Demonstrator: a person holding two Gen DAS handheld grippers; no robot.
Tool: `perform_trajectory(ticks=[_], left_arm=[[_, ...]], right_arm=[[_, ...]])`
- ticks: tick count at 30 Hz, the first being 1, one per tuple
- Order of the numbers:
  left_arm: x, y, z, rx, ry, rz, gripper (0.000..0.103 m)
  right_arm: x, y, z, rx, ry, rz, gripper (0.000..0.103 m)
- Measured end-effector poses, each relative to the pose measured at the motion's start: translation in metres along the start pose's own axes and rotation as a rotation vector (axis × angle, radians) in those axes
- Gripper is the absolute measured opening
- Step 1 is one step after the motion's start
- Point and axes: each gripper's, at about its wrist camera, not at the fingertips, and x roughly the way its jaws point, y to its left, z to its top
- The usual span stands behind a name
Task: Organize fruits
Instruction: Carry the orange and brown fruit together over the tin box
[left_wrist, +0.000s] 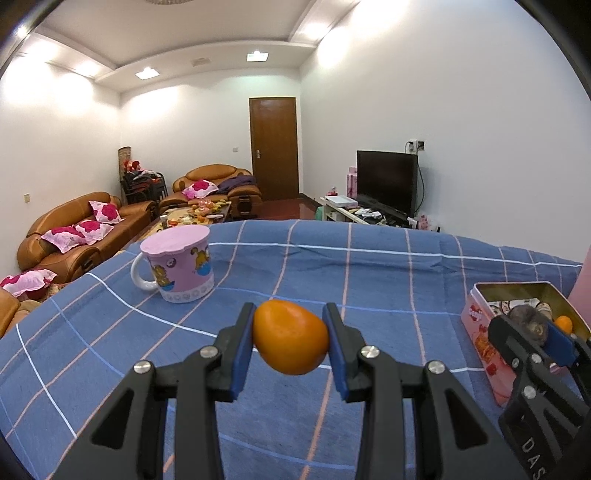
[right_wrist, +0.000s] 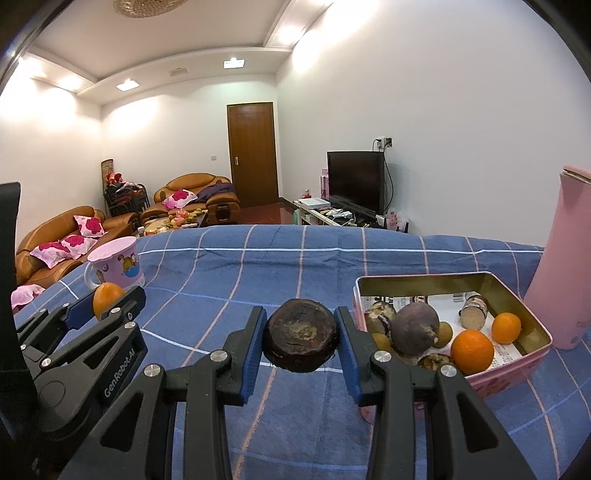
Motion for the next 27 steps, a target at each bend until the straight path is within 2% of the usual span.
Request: perform_trajectory(ticks=[27], left_arm=[[-0.03,-0.045,-0.011,0.032,-0.028,-0.064,0.038]], right_arm=[[-0.033,-0.039,-0.01,-0.044,-0.025,-0.027,0.04]])
